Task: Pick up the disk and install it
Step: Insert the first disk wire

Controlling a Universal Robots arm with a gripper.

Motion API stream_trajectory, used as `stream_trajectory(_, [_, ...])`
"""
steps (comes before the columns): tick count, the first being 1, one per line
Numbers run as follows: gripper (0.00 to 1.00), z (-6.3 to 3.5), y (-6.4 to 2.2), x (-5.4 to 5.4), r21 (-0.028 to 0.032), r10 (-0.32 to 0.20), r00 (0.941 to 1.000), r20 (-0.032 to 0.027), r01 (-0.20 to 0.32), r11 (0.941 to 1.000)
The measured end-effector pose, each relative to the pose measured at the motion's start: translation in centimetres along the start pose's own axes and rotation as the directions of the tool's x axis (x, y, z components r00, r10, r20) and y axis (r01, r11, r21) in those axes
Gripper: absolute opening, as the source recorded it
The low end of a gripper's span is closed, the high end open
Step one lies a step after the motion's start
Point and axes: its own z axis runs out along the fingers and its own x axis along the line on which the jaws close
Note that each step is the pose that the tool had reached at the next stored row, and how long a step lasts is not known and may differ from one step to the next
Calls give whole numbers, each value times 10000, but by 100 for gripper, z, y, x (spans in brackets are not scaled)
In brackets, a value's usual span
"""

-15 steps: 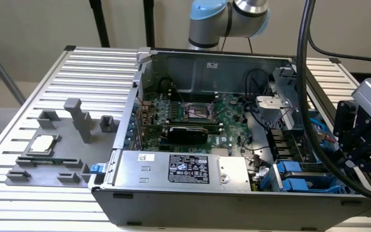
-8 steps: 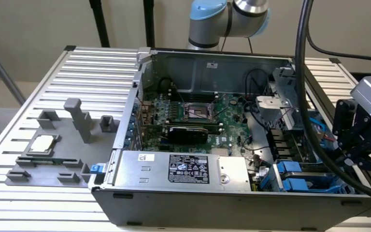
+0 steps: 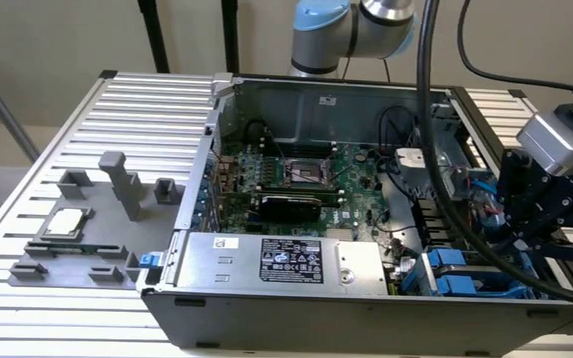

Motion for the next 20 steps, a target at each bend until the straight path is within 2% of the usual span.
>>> stream_trajectory(4, [0,8,107,-19,2,49,10000,2,-49,10000])
stream_trajectory(6, [0,10,123,-22,6,147,9999,-2,-147,9999])
stream_trajectory(11, [0,10,128,-23,17,636,9979,-73,-636,9980])
stream_trajectory(16, [0,10,127,-23,39,1272,9918,-137,-1272,9919])
stream_trajectory(20, [0,9,127,-23,60,1777,9839,-188,-1776,9841])
